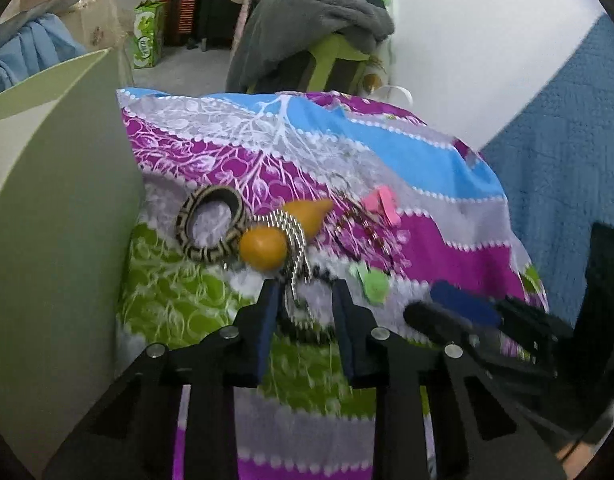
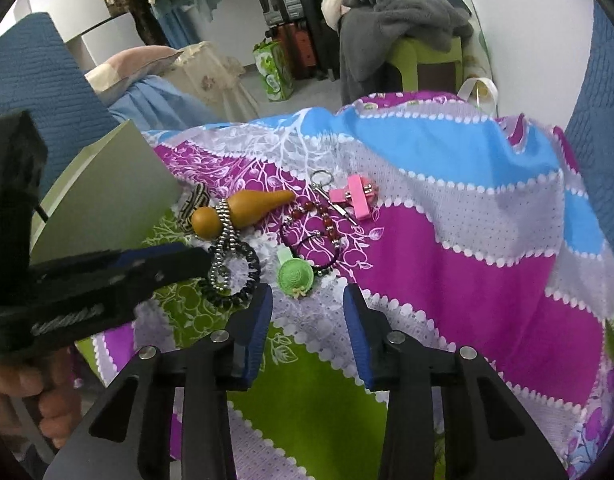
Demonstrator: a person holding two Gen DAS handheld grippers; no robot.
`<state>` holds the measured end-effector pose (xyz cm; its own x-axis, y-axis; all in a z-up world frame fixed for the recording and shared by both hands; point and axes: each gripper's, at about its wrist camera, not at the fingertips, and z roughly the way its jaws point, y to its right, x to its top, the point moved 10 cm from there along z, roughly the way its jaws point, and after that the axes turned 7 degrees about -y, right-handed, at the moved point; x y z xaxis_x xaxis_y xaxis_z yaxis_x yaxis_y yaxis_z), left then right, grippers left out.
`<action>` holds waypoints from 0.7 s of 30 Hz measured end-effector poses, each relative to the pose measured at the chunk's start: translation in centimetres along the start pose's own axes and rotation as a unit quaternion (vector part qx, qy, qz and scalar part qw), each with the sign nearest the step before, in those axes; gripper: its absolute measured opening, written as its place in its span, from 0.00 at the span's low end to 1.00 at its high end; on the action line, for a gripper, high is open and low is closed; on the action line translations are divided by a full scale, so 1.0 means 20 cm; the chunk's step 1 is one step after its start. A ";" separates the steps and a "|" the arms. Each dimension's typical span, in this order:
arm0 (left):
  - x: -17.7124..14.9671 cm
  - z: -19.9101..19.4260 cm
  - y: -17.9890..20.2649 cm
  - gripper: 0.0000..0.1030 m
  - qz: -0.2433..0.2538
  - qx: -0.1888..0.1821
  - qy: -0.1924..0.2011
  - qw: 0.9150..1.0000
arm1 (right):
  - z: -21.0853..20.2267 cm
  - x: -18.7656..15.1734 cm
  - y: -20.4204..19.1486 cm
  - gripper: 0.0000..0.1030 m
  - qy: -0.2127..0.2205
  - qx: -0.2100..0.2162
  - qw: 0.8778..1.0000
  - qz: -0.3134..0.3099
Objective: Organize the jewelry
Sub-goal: 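Grasp the silver bead chain with the left gripper and lift it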
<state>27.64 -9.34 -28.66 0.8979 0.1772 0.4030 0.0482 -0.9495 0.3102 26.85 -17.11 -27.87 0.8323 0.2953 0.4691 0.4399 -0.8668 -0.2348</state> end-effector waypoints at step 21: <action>0.16 0.11 -0.08 0.11 -0.061 0.016 0.019 0.998 | 0.11 0.03 -0.01 0.33 -0.019 -0.003 1.000 -0.009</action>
<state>31.39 -7.91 -29.79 0.8676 0.3014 0.3955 0.1715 -0.9280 0.3309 27.96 -15.96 -29.49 0.8370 0.3255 0.4398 0.4524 -0.8638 -0.2217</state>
